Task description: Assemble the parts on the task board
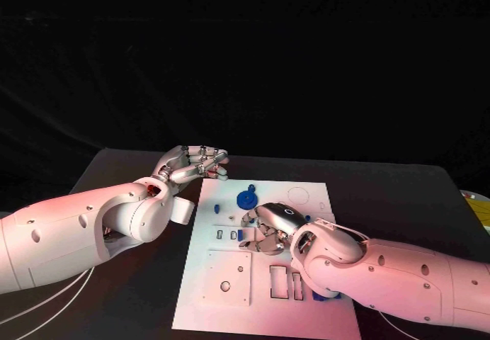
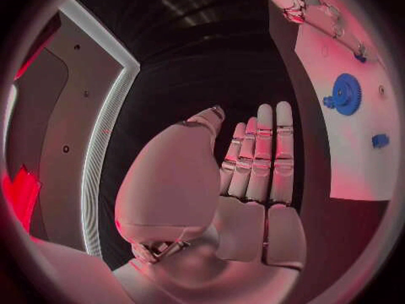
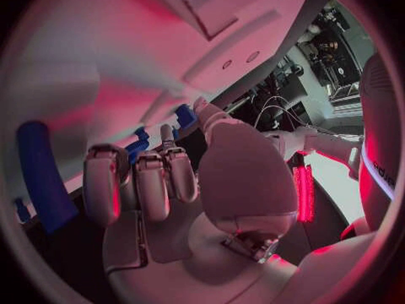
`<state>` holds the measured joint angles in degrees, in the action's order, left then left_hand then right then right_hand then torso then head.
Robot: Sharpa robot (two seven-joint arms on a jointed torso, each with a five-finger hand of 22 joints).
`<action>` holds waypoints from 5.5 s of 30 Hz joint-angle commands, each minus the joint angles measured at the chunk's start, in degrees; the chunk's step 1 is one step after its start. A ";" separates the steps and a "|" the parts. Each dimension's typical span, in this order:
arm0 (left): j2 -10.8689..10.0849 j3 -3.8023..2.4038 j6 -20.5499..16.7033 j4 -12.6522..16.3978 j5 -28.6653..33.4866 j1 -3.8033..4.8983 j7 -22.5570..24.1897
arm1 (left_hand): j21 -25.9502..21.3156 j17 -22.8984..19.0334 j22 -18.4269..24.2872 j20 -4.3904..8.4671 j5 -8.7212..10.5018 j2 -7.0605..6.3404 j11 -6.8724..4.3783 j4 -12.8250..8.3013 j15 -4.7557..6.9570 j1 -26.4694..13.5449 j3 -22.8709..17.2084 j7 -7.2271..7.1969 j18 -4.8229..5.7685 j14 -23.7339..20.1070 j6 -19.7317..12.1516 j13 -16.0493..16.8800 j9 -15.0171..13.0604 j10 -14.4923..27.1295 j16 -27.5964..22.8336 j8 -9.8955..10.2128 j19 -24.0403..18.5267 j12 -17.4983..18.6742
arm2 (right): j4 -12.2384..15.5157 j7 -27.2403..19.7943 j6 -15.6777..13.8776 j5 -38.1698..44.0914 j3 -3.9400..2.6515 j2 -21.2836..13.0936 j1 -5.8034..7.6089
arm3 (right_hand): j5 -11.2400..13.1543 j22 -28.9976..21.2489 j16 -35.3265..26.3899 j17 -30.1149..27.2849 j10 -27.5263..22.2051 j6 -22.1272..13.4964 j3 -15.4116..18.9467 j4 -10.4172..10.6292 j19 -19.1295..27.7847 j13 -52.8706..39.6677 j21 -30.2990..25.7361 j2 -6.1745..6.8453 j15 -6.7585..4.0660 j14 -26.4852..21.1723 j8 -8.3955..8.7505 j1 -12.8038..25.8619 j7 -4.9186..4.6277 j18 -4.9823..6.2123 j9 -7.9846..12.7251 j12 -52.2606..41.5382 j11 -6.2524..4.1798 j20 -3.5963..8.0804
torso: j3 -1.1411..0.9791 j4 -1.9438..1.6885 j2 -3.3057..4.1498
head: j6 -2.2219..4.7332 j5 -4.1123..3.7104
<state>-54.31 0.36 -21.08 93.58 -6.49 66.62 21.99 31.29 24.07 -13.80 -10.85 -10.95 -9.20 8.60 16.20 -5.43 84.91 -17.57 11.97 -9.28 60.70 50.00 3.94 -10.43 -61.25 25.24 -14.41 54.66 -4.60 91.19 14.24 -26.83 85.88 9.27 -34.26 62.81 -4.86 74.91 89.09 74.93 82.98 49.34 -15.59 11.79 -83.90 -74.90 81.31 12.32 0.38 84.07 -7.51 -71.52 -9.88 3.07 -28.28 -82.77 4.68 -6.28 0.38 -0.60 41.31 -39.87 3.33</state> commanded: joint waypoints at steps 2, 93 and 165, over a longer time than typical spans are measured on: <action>0.05 -0.04 1.24 -0.11 -0.14 0.05 -0.42 | 0.39 0.09 -0.07 0.12 0.33 -0.24 0.17 0.03 0.14 0.39 -0.40 0.09 -1.01 -0.34 -0.32 0.08 -0.10 -0.32 0.27 0.30 -0.43 0.19 | 2.05 -1.31 -2.77 -0.21 -0.04 -1.65 0.13 | -0.47 6.91 0.06 11.29 -0.10 -1.07 1.70 0.49 -0.09 -6.85 -0.35 -0.16 0.58 5.11 0.56 -1.05 -0.17 -0.55 0.07 0.33 0.53 -0.55 | -0.02 0.08 -0.15 | 0.05 -0.02; 15.97 3.14 39.72 -9.69 -50.69 5.66 -55.61 | 51.38 62.38 -57.30 7.08 1.14 0.83 -8.21 0.74 8.24 -24.25 -4.70 -7.64 5.24 28.00 -1.45 53.25 -26.92 -9.15 62.75 -26.35 22.23 -62.75 | 1.71 -11.45 -2.47 -29.41 -0.87 -16.54 9.63 | -10.37 3.58 -0.88 8.32 -1.19 1.03 4.45 3.30 2.20 -5.24 -4.92 -3.28 -0.23 4.42 -2.57 -4.80 0.78 0.49 -1.08 1.67 -0.37 0.11 | -0.64 0.60 -2.23 | -3.09 1.24; 8.16 3.09 20.34 -1.10 -56.83 2.78 -51.49 | 53.28 65.65 -61.83 8.55 -0.07 -6.66 -10.00 -9.90 9.87 -18.06 -41.76 -9.26 6.01 29.21 -1.27 58.63 -39.78 -14.26 64.60 -32.50 24.99 -67.00 | 1.29 -11.57 -2.29 -29.66 -0.86 -16.72 8.95 | -11.20 3.42 -0.92 8.23 -1.18 1.03 4.56 4.06 2.28 -5.21 -5.22 -3.72 -0.26 4.41 -2.80 -4.53 0.80 0.54 -1.11 1.68 -0.39 0.15 | -0.67 0.56 -2.32 | -3.31 1.31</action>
<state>-46.21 3.45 2.23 92.27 -60.03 69.49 -30.43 84.37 74.91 -74.96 -2.36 -10.65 -15.32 -1.43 14.94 4.09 66.96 -50.44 3.87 -4.39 84.15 47.26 62.51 -42.32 -75.19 89.53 -46.78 79.36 -71.27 92.42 2.83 -29.77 55.78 8.41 -50.96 71.81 -15.76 74.94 88.42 74.91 81.96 50.25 -11.07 15.43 -81.84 -74.93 76.33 8.91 0.52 83.93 -9.95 -75.86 -9.12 3.07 -29.34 -81.22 4.68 -6.27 -0.35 -0.16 38.95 -43.20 4.56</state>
